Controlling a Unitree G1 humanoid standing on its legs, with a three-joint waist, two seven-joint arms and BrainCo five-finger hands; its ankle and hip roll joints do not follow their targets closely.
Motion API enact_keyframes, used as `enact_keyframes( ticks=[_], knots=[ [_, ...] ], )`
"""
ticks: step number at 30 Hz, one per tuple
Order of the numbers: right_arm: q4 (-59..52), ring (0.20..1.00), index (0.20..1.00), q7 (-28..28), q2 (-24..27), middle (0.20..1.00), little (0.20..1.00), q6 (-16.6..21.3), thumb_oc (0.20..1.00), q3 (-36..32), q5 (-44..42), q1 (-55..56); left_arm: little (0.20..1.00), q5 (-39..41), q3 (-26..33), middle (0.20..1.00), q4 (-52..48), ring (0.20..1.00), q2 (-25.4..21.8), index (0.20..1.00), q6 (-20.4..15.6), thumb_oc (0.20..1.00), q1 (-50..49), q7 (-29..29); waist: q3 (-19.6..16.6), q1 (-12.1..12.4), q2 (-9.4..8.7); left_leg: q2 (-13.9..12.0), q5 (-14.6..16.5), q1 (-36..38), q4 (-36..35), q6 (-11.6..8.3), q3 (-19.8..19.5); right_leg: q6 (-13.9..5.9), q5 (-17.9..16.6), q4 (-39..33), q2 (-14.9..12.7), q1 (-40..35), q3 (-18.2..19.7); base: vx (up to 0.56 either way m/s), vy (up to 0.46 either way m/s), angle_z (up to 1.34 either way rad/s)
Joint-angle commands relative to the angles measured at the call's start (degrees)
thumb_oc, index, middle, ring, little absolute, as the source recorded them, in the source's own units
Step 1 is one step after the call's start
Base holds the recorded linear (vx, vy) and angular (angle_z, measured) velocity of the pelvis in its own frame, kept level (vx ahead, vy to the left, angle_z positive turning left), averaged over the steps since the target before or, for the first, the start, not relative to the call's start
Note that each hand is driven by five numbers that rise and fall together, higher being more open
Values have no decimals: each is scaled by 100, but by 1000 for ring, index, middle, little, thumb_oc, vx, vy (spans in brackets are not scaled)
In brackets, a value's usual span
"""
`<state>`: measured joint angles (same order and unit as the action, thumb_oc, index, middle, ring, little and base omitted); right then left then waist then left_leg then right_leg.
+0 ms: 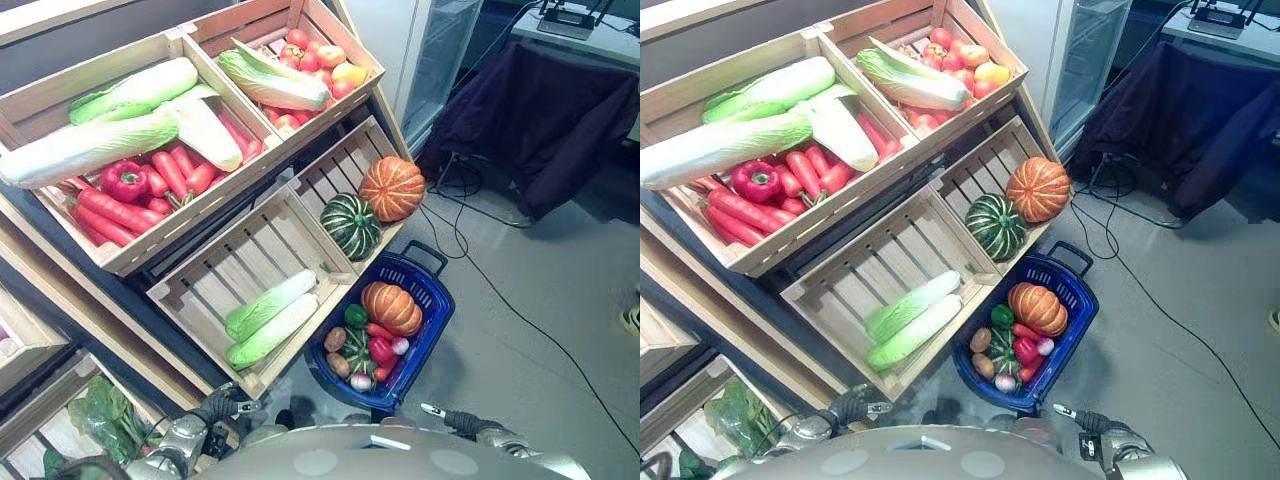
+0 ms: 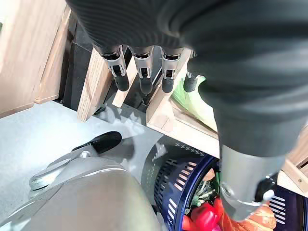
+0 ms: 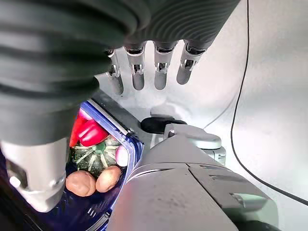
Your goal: Pick up fruits and vegetables into the basket
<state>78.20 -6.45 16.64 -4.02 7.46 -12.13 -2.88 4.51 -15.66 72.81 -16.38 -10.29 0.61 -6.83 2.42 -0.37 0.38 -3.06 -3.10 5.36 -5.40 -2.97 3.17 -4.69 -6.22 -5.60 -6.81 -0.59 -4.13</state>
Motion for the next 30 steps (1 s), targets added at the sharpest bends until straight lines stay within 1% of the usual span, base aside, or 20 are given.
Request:
enact_keyframes(
  ticks=[1, 6, 16, 30],
  knots=[
    [270, 1000, 1000, 51, 29, 1000, 1000, 22, 1000, -7, 69, -434, 1000, -50, 126, 1000, 305, 1000, -44, 1000, -228, 1000, 449, -98, 232, -32, -74, -141, 313, 8, 40, -12, -238, -179, 375, 172, -173, -416, -80, 189, 82, 12],
    [258, 1000, 1000, 41, 34, 1000, 1000, 8, 1000, -23, 81, -438, 1000, 32, 106, 1000, 261, 1000, -52, 1000, -219, 1000, 458, -145, 242, -30, -74, -144, 314, 8, 40, -8, -239, -182, 375, 175, -169, -412, -70, 0, 0, 0],
    [279, 1000, 1000, 64, 7, 1000, 1000, 33, 1000, -28, 82, -411, 1000, 104, 156, 1000, 273, 1000, -33, 1000, -346, 1000, 448, -229, 229, -22, -84, -145, 323, 26, 40, -3, -244, -181, 380, 179, -168, -427, -79, 0, 0, 0],
    [266, 1000, 1000, 67, 30, 1000, 1000, 6, 1000, -26, 30, -430, 1000, 202, 175, 1000, 227, 1000, -60, 1000, -556, 1000, 496, -80, 215, -7, -100, -150, 333, 40, 40, 4, -265, -163, 424, 216, -158, -444, -95, 1, 0, 0]
  ],
)
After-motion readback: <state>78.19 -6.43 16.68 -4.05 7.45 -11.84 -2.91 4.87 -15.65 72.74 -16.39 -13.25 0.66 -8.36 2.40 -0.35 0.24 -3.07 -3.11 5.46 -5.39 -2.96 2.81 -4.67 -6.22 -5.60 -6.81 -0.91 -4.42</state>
